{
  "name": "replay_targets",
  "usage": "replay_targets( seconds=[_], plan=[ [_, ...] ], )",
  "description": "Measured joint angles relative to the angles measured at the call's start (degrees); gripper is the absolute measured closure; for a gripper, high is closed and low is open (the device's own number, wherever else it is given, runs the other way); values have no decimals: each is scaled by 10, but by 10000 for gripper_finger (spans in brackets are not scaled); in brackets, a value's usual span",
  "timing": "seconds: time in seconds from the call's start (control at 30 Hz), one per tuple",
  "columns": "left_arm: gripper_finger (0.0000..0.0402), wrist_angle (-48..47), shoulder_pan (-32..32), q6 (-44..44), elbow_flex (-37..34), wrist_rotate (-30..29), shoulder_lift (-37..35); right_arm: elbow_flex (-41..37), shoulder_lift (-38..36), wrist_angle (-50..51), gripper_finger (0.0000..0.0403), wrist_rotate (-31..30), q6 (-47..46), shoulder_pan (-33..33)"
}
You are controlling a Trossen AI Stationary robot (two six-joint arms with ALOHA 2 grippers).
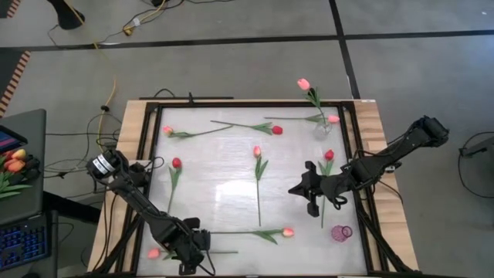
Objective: Sort flowers into vase by color
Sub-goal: Put the pink flower in the transparent vase
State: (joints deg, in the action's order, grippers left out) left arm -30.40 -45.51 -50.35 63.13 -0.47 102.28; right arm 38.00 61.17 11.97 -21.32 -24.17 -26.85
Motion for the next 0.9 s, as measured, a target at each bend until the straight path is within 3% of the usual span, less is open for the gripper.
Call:
replay_targets(
  seconds=[0.37, 0.6, 0.9],
  plan=[
    [245, 29, -24, 0, -39, -13, 0, 0, 0, 0, 376, -2, 7, 4],
    [283, 30, -29, 5, -41, -12, 1, 0, 0, 0, 376, -5, 8, 4],
    [340, 74, -30, 20, -37, 36, 37, 0, 0, 2, 376, -10, 8, 4]
  ],
)
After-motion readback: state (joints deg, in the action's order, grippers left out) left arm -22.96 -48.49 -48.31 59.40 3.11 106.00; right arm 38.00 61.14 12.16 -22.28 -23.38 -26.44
